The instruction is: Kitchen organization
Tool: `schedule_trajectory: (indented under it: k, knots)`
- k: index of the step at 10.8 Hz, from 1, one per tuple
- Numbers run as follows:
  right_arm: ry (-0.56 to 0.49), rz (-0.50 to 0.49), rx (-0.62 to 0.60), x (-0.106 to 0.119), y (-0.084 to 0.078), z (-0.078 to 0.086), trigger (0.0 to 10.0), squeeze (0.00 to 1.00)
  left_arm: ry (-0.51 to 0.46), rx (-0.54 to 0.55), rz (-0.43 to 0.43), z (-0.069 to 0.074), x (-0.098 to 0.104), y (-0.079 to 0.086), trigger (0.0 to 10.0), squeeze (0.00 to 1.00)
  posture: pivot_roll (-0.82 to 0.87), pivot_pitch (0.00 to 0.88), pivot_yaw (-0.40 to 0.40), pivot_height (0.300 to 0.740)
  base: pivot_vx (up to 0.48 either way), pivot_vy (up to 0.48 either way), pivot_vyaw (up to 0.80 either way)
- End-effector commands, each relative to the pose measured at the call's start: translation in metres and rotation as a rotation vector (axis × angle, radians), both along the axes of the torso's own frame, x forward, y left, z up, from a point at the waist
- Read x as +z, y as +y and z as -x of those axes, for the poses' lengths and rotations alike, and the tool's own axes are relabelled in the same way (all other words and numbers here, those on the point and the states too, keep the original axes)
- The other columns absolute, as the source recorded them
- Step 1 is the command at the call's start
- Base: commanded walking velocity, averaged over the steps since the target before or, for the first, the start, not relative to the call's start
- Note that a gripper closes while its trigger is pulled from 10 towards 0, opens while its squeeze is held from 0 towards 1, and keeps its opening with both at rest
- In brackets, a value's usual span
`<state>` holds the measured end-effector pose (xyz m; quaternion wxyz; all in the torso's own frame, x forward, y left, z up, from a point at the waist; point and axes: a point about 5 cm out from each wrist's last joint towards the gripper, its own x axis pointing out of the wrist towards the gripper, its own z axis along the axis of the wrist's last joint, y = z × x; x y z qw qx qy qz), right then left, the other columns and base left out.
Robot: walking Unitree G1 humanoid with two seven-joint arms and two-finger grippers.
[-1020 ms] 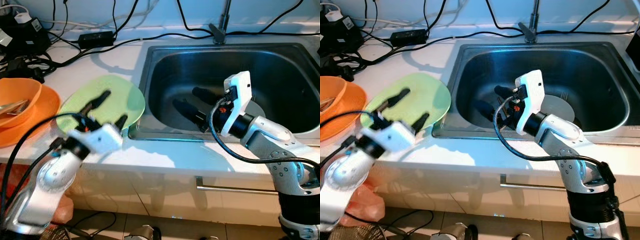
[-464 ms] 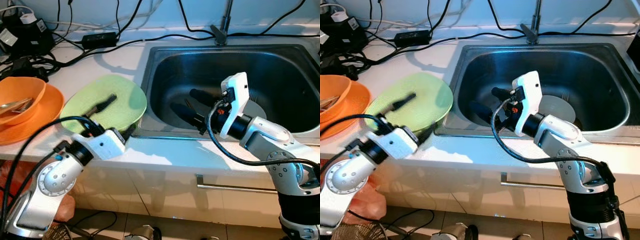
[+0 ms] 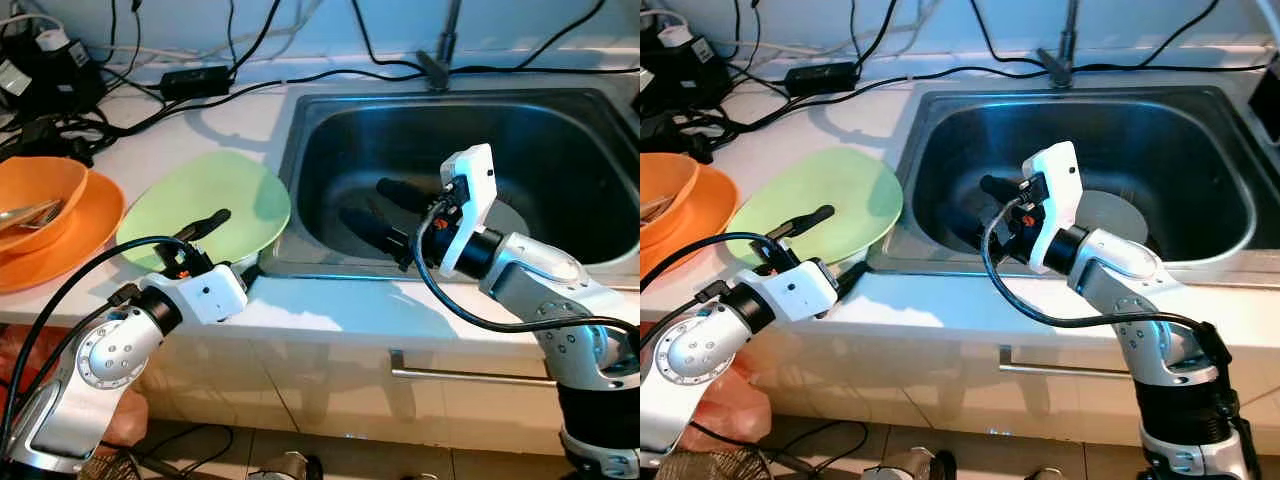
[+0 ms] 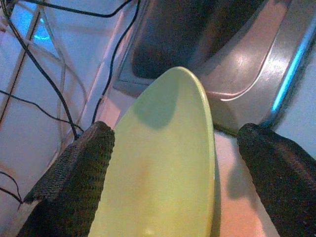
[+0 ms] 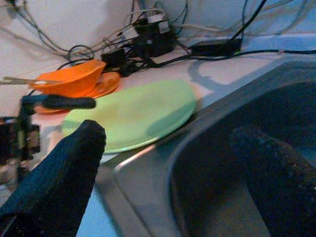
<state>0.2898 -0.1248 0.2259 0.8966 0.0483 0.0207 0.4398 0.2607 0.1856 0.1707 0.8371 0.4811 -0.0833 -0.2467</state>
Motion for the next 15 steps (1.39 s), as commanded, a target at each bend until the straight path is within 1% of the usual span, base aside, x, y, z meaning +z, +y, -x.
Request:
schedule_trajectory:
  k: [1, 2, 3, 4, 5, 6, 7, 10, 11, 13, 15]
  knots:
    - [-0.029, -0.009, 0.070, 0.010, 0.005, 0.007, 10.0, 0.00, 0.119, 0.074, -0.065, -0.001, -0.020, 0.015, 10.0, 0.00, 0.16, 0.124, 0.102, 0.740, 0.000, 0.000, 0.00]
    - [-0.016, -0.018, 0.140, 0.011, 0.006, 0.014, 10.0, 0.00, 0.121, 0.090, -0.076, -0.003, -0.019, 0.019, 10.0, 0.00, 0.16, 0.125, 0.102, 0.740, 0.000, 0.000, 0.00]
    - [-0.012, 0.015, 0.205, 0.008, 0.006, 0.022, 10.0, 0.00, 0.130, 0.119, -0.089, -0.007, -0.018, 0.024, 10.0, 0.00, 0.16, 0.125, 0.101, 0.740, 0.000, 0.000, 0.00]
    - [-0.012, 0.047, 0.240, 0.005, 0.005, 0.026, 10.0, 0.00, 0.166, 0.149, -0.115, -0.011, -0.020, 0.031, 10.0, 0.00, 0.15, 0.127, 0.098, 0.740, 0.000, 0.000, 0.00]
    - [-0.016, 0.059, 0.245, 0.005, 0.005, 0.026, 10.0, 0.00, 0.225, 0.170, -0.157, -0.013, -0.024, 0.037, 5.8, 0.00, 0.15, 0.127, 0.100, 0.740, 0.000, 0.000, 0.00]
    - [-0.017, 0.059, 0.245, 0.006, 0.005, 0.026, 10.0, 0.00, 0.242, 0.173, -0.168, -0.014, -0.024, 0.039, 5.8, 0.00, 0.15, 0.127, 0.100, 0.740, 0.000, 0.000, 0.00]
    - [-0.019, 0.057, 0.249, 0.007, 0.006, 0.026, 10.0, 0.00, 0.276, 0.177, -0.187, -0.018, -0.025, 0.043, 0.0, 0.00, 0.16, 0.127, 0.100, 0.740, 0.000, 0.000, 0.00]
    - [-0.019, 0.060, 0.254, 0.006, 0.005, 0.029, 10.0, 0.00, 0.318, 0.165, -0.215, -0.018, -0.027, 0.045, 0.0, 0.00, 0.15, 0.131, 0.107, 0.740, 0.000, 0.000, 0.00]
    - [-0.016, 0.057, 0.253, 0.005, 0.006, 0.029, 10.0, 0.00, 0.346, 0.156, -0.223, -0.018, -0.030, 0.045, 0.0, 0.00, 0.15, 0.131, 0.108, 0.740, 0.000, 0.000, 0.00]
    - [-0.012, 0.058, 0.254, 0.004, 0.006, 0.030, 10.0, 0.00, 0.392, 0.146, -0.225, -0.013, -0.038, 0.045, 0.0, 0.00, 0.15, 0.131, 0.108, 0.740, 0.000, 0.000, 0.00]
    - [-0.009, 0.060, 0.257, 0.003, 0.006, 0.030, 10.0, 0.00, 0.399, 0.145, -0.221, -0.012, -0.040, 0.044, 0.0, 0.00, 0.15, 0.130, 0.107, 0.740, 0.000, 0.000, 0.00]
